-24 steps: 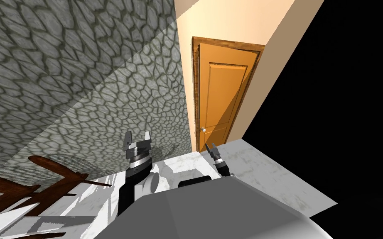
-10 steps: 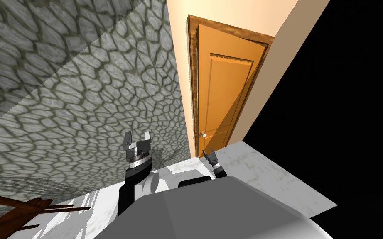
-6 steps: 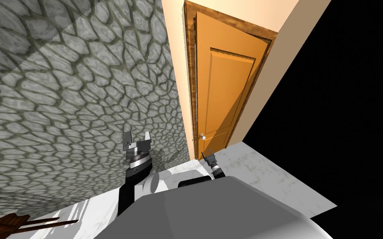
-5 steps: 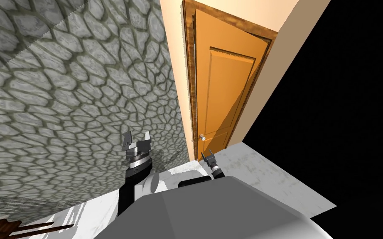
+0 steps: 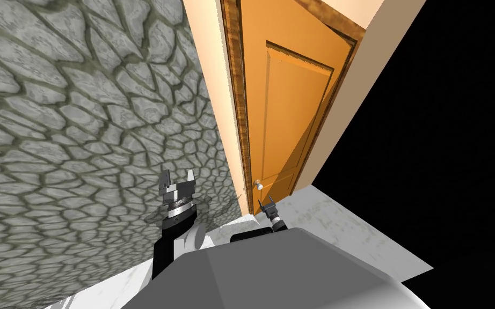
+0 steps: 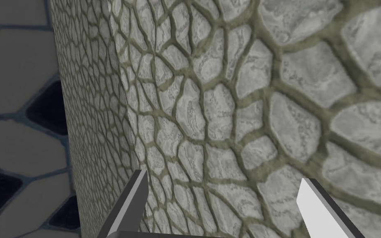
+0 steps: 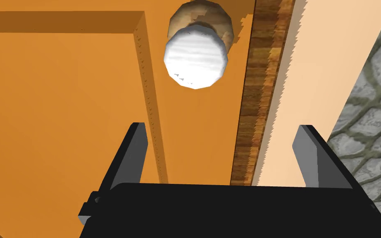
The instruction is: Pull the door open
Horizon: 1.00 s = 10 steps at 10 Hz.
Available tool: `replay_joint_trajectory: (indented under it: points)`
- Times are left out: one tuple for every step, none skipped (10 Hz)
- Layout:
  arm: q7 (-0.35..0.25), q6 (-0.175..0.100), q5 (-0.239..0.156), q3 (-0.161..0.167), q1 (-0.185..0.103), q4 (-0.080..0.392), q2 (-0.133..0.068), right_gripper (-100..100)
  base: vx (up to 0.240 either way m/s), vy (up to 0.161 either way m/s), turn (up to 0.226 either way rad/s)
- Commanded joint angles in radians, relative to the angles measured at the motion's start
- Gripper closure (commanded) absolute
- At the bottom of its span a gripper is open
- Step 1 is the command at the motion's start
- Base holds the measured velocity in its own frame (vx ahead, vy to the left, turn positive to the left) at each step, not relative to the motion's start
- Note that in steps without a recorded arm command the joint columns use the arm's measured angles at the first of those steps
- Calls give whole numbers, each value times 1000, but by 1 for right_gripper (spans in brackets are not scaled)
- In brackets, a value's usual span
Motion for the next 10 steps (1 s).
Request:
replay_joint_trajectory:
  points:
    - [0,0,0,0,0,0,0,-100,85,-47,-5]
    - [4,-2,-1,-14,-20,21,-14,-100,-49,13,243]
    - [4,-2,-3,-30,-42,42,-29,-100,-125,45,303]
    - [4,-2,-6,-52,-72,70,-45,-100,-123,54,256]
    - [4,-2,-8,-64,-89,86,-53,-100,-78,49,192]
    - [3,-2,-9,-78,-107,103,-60,-100,-35,30,95]
    - [3,-2,-11,-92,-127,122,-67,-100,-10,15,103]
    - [3,-2,-13,-106,-147,141,-74,-100,7,8,102]
    - [3,-2,-15,-122,-168,161,-80,-100,13,7,79]
    - [3,-1,-17,-137,-189,182,-85,-100,15,7,77]
